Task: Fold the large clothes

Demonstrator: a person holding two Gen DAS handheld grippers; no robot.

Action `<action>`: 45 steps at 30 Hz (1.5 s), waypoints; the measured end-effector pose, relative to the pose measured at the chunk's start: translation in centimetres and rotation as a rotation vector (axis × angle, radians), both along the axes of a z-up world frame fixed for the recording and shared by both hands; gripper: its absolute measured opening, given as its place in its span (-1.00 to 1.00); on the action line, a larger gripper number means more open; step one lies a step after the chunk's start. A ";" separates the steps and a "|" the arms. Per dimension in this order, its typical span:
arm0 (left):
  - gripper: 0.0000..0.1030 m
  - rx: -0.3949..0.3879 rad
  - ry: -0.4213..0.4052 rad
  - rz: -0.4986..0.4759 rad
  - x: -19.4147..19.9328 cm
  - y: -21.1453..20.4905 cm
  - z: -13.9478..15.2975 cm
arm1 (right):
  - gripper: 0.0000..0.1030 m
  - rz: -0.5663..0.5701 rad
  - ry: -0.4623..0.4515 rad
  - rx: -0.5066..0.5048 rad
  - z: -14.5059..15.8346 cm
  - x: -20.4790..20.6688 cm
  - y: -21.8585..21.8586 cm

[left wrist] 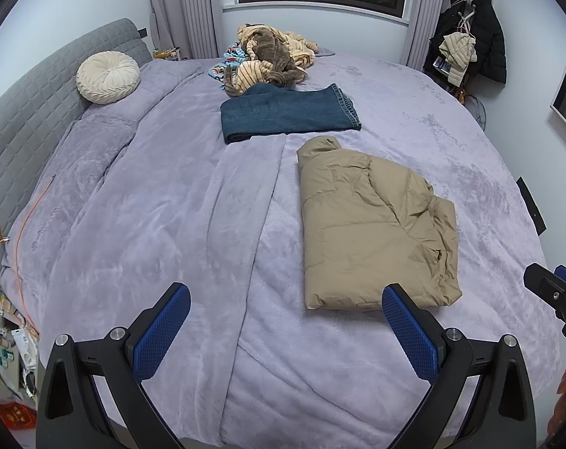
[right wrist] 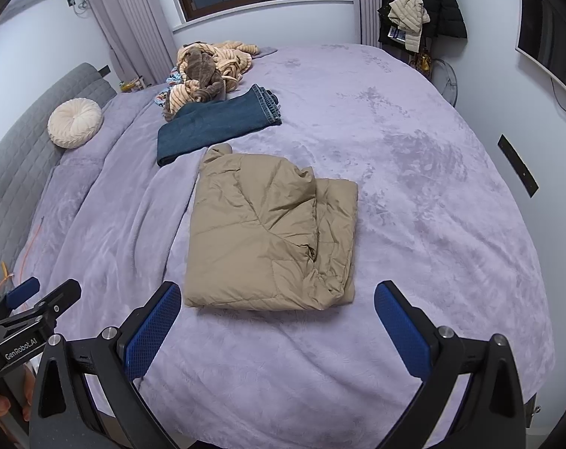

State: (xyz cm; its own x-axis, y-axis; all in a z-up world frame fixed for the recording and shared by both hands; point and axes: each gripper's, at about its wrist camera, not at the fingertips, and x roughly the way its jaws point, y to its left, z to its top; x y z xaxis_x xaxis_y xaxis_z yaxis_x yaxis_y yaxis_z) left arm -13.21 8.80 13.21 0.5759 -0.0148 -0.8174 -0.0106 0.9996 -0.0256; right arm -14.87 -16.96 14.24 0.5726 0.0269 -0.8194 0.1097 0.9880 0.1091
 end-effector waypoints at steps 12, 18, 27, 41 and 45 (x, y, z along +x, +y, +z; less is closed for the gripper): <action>1.00 -0.001 -0.002 0.002 -0.2 0.1 -0.1 | 1.00 0.010 0.001 -0.002 0.1 -0.1 0.3; 1.00 -0.003 -0.004 0.002 -0.2 0.2 -0.1 | 1.00 0.012 0.002 -0.001 0.1 -0.1 0.3; 1.00 0.002 -0.007 -0.001 -0.3 0.2 0.1 | 1.00 0.015 0.003 -0.002 0.1 -0.1 0.5; 1.00 0.001 -0.010 -0.003 -0.4 0.1 0.5 | 1.00 0.015 0.002 -0.002 0.2 0.1 0.8; 1.00 -0.002 -0.012 -0.007 -0.3 0.0 0.4 | 1.00 0.017 0.004 -0.002 0.2 0.1 0.8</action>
State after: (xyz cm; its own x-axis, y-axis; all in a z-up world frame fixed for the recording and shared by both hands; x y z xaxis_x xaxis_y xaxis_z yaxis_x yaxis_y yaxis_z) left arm -13.56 8.82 13.62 0.5855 -0.0208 -0.8104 -0.0031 0.9996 -0.0279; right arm -14.75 -16.19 14.47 0.5687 0.0347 -0.8218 0.0933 0.9899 0.1064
